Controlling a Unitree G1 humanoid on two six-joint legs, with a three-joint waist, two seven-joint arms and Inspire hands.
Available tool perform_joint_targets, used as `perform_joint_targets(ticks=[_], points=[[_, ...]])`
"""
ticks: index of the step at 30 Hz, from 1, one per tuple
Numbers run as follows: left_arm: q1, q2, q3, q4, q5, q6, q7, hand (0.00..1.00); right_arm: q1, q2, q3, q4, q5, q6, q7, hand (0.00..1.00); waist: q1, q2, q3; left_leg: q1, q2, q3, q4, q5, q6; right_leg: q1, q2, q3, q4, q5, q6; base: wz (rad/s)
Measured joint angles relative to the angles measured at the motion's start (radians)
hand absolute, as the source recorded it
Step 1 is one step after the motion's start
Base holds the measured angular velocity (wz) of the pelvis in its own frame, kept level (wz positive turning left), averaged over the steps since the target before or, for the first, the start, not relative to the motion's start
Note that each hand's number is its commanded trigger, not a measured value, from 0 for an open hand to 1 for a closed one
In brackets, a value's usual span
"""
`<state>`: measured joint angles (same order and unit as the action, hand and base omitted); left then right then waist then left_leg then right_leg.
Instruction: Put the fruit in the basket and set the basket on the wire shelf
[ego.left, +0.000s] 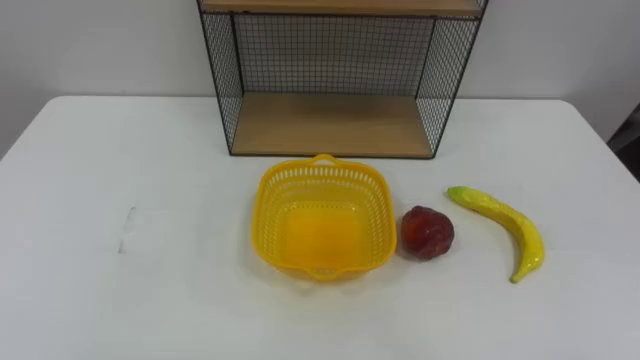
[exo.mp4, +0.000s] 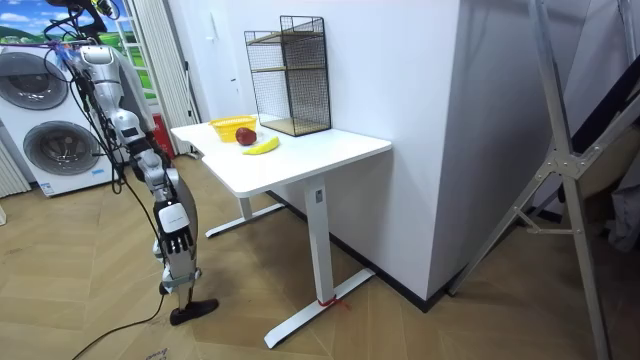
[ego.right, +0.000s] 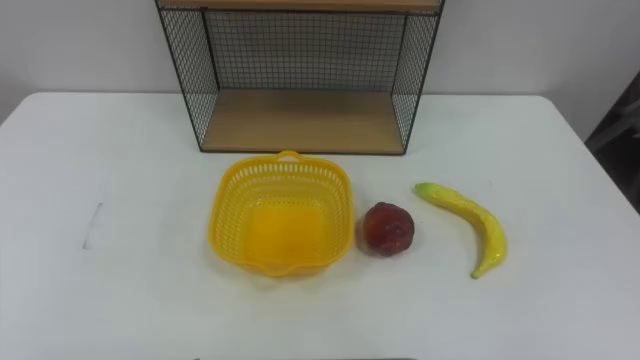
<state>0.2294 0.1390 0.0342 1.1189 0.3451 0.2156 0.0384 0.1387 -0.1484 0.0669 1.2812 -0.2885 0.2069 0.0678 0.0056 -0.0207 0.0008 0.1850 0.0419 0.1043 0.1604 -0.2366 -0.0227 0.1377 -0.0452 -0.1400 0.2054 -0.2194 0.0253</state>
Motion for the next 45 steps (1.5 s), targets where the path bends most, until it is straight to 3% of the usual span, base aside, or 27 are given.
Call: perform_joint_targets(ticks=[16,24,30,32,38,41,45], points=[[0.004,0.000,0.000,0.001,0.000,-0.002,0.000,0.00,0.001,0.000,-0.003,0.000,0.000,0.000,-0.004,0.00,-0.002,-0.001,0.0003,0.001,0.000,0.000,0.000,0.000,0.000,0.002,0.000,0.000,0.000,0.000,0.000,0.00],[0.002,-0.001,0.003,0.002,0.000,-0.004,0.003,0.00,-0.002,0.002,-0.014,0.002,0.162,-0.012,-0.069,0.00,-0.001,-0.002,0.0004,-0.003,-0.001,-0.001,0.002,0.000,0.000,-0.004,-0.001,0.000,-0.002,0.000,0.000,0.00],[0.011,-0.008,0.042,0.000,0.001,-0.002,0.019,0.00,0.024,0.003,-0.145,0.006,0.571,-0.004,-0.169,0.00,-0.011,-0.002,0.0003,-0.007,0.000,-0.002,0.002,0.000,0.000,-0.002,-0.001,-0.002,-0.002,0.000,0.001,0.00],[0.023,-0.008,0.047,0.001,0.001,-0.003,0.019,0.00,0.023,0.008,-0.218,0.004,0.827,-0.019,-0.202,0.00,-0.033,0.000,0.0000,-0.007,0.000,0.000,0.005,0.000,0.000,0.002,0.000,0.000,-0.002,0.000,0.000,0.00],[0.036,-0.011,0.130,-0.001,0.001,-0.033,0.047,0.00,0.025,0.018,-0.377,-0.015,1.325,-0.068,-0.278,0.00,-0.067,0.009,0.0004,-0.001,0.000,0.002,0.006,0.000,0.000,0.001,0.000,0.002,-0.003,0.000,0.000,0.00],[0.046,-0.011,0.143,-0.001,0.001,-0.042,0.067,0.00,0.016,0.018,-0.475,-0.042,1.491,-0.101,-0.331,0.00,-0.088,0.014,-0.0004,-0.003,0.000,0.005,0.006,0.000,0.000,-0.004,0.000,0.003,0.001,-0.001,0.000,-0.01],[0.047,-0.008,0.160,-0.001,0.001,-0.054,0.068,0.00,-0.001,0.019,-0.568,-0.052,1.587,-0.143,-0.391,0.00,-0.102,0.015,-0.0010,-0.010,0.000,0.006,0.009,0.000,0.000,-0.013,-0.001,0.004,0.006,-0.001,0.000,0.00]])
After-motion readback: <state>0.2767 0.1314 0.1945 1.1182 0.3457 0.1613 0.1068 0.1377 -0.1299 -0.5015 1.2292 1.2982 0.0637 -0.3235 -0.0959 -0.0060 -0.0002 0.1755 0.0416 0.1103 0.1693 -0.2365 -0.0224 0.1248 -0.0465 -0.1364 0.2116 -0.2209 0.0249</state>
